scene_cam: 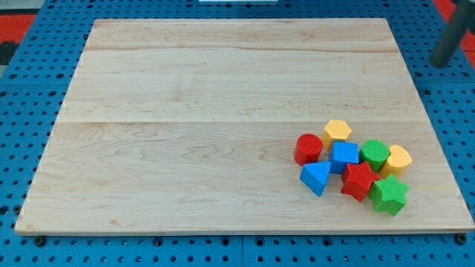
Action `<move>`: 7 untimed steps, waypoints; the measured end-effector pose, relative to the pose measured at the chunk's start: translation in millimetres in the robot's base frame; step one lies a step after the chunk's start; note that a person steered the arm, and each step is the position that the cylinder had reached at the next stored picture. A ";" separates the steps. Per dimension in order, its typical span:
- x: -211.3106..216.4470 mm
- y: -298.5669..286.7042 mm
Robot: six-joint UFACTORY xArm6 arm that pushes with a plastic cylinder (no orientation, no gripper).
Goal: Slide the green circle slightly to the top side
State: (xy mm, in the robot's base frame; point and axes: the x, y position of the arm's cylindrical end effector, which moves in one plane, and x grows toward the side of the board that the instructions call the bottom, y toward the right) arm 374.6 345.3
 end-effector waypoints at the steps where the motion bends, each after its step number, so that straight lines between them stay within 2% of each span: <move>1: 106.9 -16.7; 3: 166.0 -55.5; 4: 173.1 -106.7; 5: 171.4 -157.3; 7: 122.8 -165.3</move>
State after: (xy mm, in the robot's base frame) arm 497.4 180.1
